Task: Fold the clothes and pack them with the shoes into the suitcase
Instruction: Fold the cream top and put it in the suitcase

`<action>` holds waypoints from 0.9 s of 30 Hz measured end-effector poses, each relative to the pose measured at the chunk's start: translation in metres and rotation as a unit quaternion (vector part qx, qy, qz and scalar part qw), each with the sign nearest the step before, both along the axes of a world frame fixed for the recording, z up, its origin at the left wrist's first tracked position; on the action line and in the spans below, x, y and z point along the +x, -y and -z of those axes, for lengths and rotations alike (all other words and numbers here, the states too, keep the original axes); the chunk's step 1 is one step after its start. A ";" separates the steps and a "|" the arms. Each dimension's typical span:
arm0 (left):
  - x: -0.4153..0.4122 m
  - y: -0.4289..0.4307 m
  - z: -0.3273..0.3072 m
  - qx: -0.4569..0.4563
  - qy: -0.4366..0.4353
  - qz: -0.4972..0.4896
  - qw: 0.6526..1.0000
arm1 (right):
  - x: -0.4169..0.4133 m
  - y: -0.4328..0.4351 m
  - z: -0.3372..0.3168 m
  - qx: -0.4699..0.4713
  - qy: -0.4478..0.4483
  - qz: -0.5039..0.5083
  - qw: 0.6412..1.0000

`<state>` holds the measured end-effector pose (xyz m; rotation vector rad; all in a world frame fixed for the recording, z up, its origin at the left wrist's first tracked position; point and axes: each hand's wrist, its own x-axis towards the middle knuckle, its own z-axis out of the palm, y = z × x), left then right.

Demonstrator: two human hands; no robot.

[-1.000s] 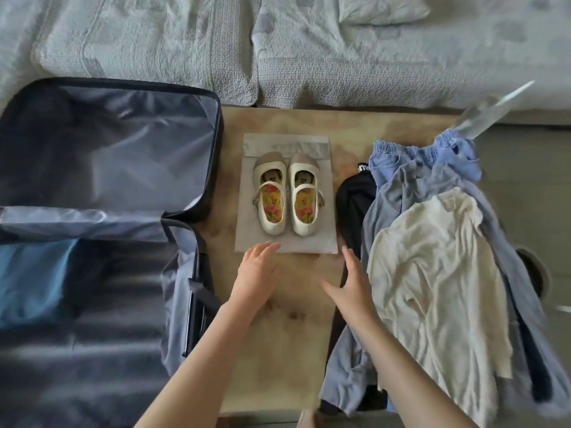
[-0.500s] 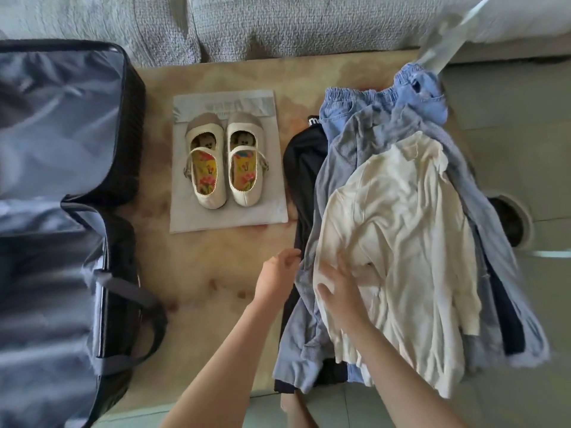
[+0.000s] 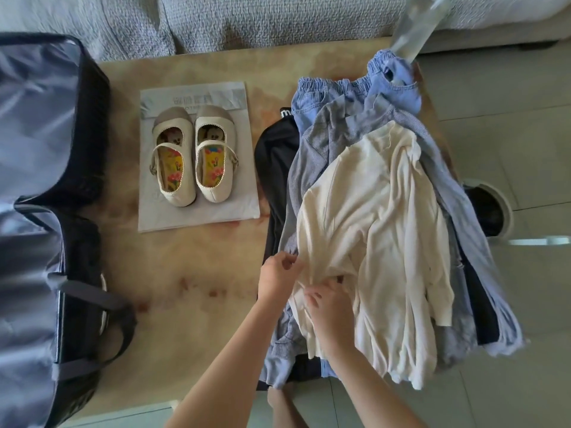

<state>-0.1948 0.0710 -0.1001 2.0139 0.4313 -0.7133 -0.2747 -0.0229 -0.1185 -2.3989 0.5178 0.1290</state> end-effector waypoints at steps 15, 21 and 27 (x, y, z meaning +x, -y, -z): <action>0.018 -0.057 -0.024 0.013 0.112 -0.157 0.981 | 0.019 0.020 -0.008 -0.146 0.005 -0.039 0.989; 0.024 -0.107 -0.029 0.062 0.104 -0.240 0.963 | 0.010 -0.058 -0.024 -0.065 0.086 -0.060 0.992; 0.017 -0.162 -0.030 0.122 0.102 -0.281 0.946 | -0.014 -0.134 -0.025 -0.045 0.014 -0.160 0.986</action>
